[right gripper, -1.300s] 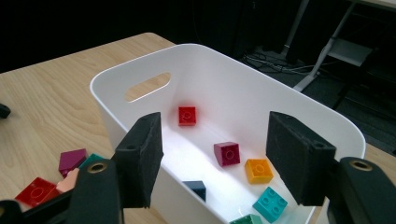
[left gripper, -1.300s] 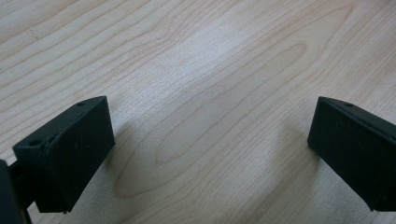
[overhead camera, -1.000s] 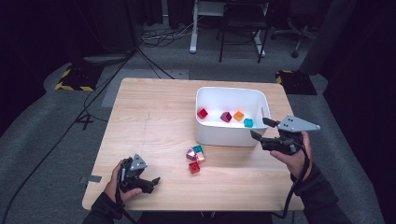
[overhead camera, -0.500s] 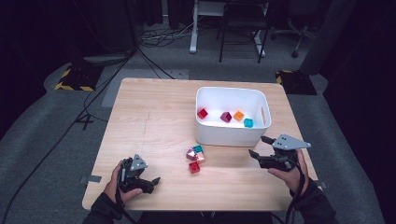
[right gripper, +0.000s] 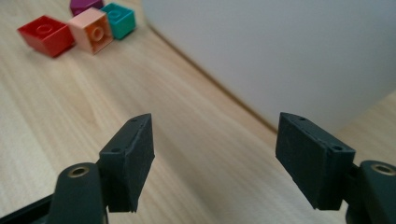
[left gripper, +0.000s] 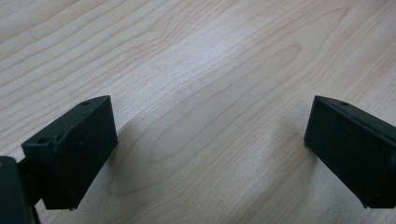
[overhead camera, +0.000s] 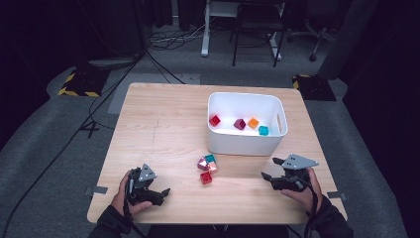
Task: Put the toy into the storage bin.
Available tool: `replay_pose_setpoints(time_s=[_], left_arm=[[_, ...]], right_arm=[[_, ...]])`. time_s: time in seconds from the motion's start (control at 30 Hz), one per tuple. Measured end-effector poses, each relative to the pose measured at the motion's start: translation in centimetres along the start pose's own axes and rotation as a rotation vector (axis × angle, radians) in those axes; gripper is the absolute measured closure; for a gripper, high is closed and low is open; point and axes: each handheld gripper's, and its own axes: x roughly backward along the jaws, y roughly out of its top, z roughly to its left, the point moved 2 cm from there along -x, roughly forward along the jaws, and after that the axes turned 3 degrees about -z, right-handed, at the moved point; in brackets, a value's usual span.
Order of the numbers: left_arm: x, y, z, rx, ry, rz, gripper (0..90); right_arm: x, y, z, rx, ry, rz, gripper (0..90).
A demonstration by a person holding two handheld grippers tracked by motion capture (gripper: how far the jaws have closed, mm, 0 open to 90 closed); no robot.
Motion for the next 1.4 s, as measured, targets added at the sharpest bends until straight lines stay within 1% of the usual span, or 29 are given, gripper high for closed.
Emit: replay_pose_setpoints(time_s=[0.07,0.1,0.17,0.2,0.27,0.33,0.43,0.47,0.5,0.53,0.57,0.6,0.63,0.67,0.73,0.8,0.83,0.87,0.93,0.97,1.07,1.1,1.13,1.17,1.2,1.27,1.33,1.37,1.4], left_arm=[[-0.1,0.1,-0.1,-0.009,0.008,-0.007,2.8],[-0.2,0.1,-0.3,-0.007,-0.006,-0.003,2.8],[-0.3,0.3,-0.6,-0.025,-0.010,0.003,2.9],[-0.4,0.5,-0.9,-0.021,-0.027,0.003,3.1],[-0.7,0.8,-1.6,-0.044,-0.041,-0.002,4.4],[-1.2,1.2,-2.6,-0.072,-0.072,0.005,4.6],[-2.0,2.2,-3.9,-0.118,-0.099,0.008,4.6],[-2.3,2.5,-4.3,-0.128,-0.115,0.009,4.6],[-2.7,2.9,-4.7,-0.133,-0.128,0.014,4.6],[-3.0,3.3,-5.2,-0.146,-0.139,0.017,4.5],[-3.4,3.7,-5.6,-0.164,-0.155,0.023,4.5],[-3.8,4.1,-6.0,-0.178,-0.173,0.021,4.5],[-4.1,4.4,-6.4,-0.189,-0.191,0.033,4.5],[-4.6,4.9,-6.7,-0.202,-0.206,0.028,4.4],[-5.3,5.7,-7.3,-0.218,-0.220,0.029,4.4],[-6.1,6.4,-8.0,-0.247,-0.240,0.023,4.5],[-6.4,6.6,-8.3,-0.245,-0.260,0.025,4.4],[-6.6,6.9,-8.5,-0.255,-0.266,0.024,4.5],[-7.0,7.2,-8.8,-0.249,-0.273,0.007,5.5],[-7.0,7.3,-8.9,-0.242,-0.284,0.005,6.9],[-7.2,7.7,-9.0,-0.258,-0.286,-0.020,16.2],[-7.4,7.7,-9.2,-0.242,-0.283,-0.021,17.9],[-7.4,7.9,-9.1,-0.255,-0.272,-0.030,18.6],[-7.5,7.9,-9.2,-0.240,-0.277,-0.037,21.0],[-7.4,7.9,-9.2,-0.246,-0.280,-0.034,26.6],[-7.3,7.9,-9.2,-0.248,-0.285,-0.052,35.0],[-7.1,7.8,-8.9,-0.272,-0.280,-0.048,49.8],[-7.1,7.8,-8.8,-0.265,-0.274,-0.056,52.1],[-7.1,7.8,-8.9,-0.263,-0.276,-0.058,57.3]], right_arm=[[-0.4,-0.6,0.3,0.001,0.024,0.022,28.2],[-0.7,-0.8,0.3,-0.004,0.031,0.033,28.3],[-1.1,-1.3,0.3,-0.023,0.049,0.048,28.6],[-1.2,-1.5,0.2,-0.029,0.054,0.055,28.6],[-1.5,-1.8,0.2,-0.043,0.059,0.064,28.6],[-1.7,-2.0,0.1,-0.041,0.059,0.074,28.7],[-2.0,-2.5,-0.1,-0.046,0.055,0.085,28.7],[-2.1,-2.7,-0.1,-0.061,0.055,0.093,28.8],[-2.2,-2.8,-0.1,-0.060,0.054,0.098,28.8],[-2.4,-3.0,-0.2,-0.056,0.056,0.100,28.4],[-2.4,-3.1,-0.2,-0.075,0.059,0.090,28.5],[-2.4,-3.2,-0.3,-0.066,0.059,0.088,28.5],[-2.4,-3.2,-0.2,-0.070,0.055,0.085,28.7],[-2.4,-3.2,-0.1,-0.075,0.053,0.082,28.9],[-2.5,-3.2,-0.1,-0.062,0.056,0.080,28.7],[-2.5,-3.2,-0.2,-0.068,0.064,0.082,28.0],[-2.6,-3.2,-0.2,-0.068,0.064,0.081,27.8],[-2.6,-3.2,-0.2,-0.068,0.066,0.082,27.7],[-2.6,-3.1,-0.2,-0.067,0.068,0.081,27.6],[-2.6,-3.1,-0.2,-0.065,0.070,0.081,27.6],[-2.6,-3.1,-0.2,-0.066,0.069,0.082,27.2],[-2.6,-3.1,-0.2,-0.066,0.068,0.081,27.1],[-2.7,-3.1,-0.2,-0.069,0.067,0.079,27.0],[-2.7,-3.1,-0.2,-0.066,0.068,0.080,27.0],[-2.7,-3.1,-0.2,-0.066,0.068,0.080,26.9],[-2.7,-3.1,-0.2,-0.065,0.069,0.079,26.9],[-2.7,-3.1,-0.2,-0.063,0.070,0.079,26.9],[-2.7,-3.1,-0.2,-0.063,0.071,0.079,26.9],[-2.7,-3.1,-0.2,-0.063,0.071,0.079,26.9]])
